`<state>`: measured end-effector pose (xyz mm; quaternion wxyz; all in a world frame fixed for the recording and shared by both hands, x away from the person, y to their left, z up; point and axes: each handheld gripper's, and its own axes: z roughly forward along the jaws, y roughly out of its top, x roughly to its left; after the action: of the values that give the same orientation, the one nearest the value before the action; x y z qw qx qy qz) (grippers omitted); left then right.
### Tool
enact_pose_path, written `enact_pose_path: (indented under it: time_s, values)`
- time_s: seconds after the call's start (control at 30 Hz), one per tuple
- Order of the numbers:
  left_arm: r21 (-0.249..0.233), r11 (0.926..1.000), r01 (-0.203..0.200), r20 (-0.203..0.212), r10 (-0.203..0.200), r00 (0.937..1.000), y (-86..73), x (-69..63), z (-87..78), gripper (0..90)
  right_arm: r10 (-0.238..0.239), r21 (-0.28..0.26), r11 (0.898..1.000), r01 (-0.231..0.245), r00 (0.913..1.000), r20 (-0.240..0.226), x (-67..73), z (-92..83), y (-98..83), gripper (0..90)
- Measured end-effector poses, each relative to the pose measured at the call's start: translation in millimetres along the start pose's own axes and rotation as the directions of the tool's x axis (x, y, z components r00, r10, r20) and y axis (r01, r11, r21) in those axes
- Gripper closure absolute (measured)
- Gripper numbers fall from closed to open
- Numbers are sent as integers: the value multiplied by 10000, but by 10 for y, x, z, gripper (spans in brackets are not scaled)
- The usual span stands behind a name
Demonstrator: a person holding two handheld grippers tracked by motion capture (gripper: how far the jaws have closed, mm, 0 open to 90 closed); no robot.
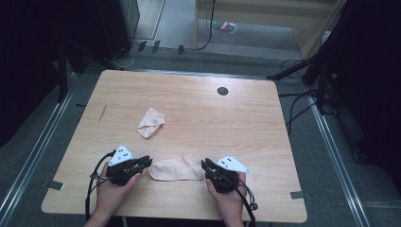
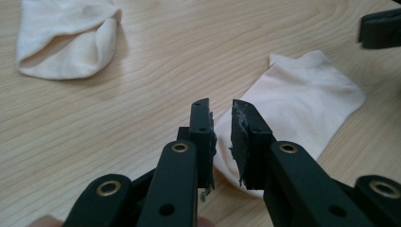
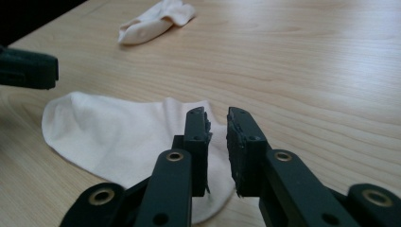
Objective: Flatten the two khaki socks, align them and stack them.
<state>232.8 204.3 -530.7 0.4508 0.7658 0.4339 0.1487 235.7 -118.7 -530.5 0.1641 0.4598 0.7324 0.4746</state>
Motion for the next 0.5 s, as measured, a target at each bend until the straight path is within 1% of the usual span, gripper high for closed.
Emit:
enact_pose_path:
  time_s: [0.1,0.17,0.2,0.23,0.27,0.3,0.37,0.4,0.43,0.47,0.5]
  values:
    - [-49,10000,29,-31,-29,10000,-7,-12,29,762,-374,304,9988,374,9993,-17,50,107,-8,797]
    - [-234,9993,288,-216,-293,9993,-5,37,66,719,-327,342,9989,329,9994,-75,61,124,-14,777]
    - [-337,9982,491,-261,-500,9984,5,77,75,691,-298,304,9991,300,9995,-77,63,118,-11,749]
    - [-466,9958,786,-297,-800,9964,19,121,85,656,-365,234,9991,366,9993,-47,54,108,-6,705]
    - [-551,9937,976,-321,-995,9945,37,165,95,636,-291,188,9994,291,9996,-9,46,94,-1,666]
    - [-646,9922,1065,-504,-1098,9927,58,199,110,623,-183,117,9998,183,9998,-13,32,81,4,652]
    - [-752,9916,1054,-883,-1119,9898,123,269,146,573,-25,81,10000,25,10000,18,-1,64,9,596]
    - [-862,9900,1112,-982,-1195,9880,145,286,157,547,104,61,9999,-104,9999,83,-18,58,10,567]
    - [-965,9887,1145,-1060,-1245,9865,178,319,169,540,182,69,9998,-183,9998,108,-28,56,9,552]
    - [-965,9887,1145,-1060,-1245,9865,178,319,169,531,182,69,9998,-183,9998,108,-28,56,9,552]
    - [-925,9902,1043,-1295,-1159,9848,259,388,221,516,285,137,9995,-286,9995,99,-50,53,8,525]
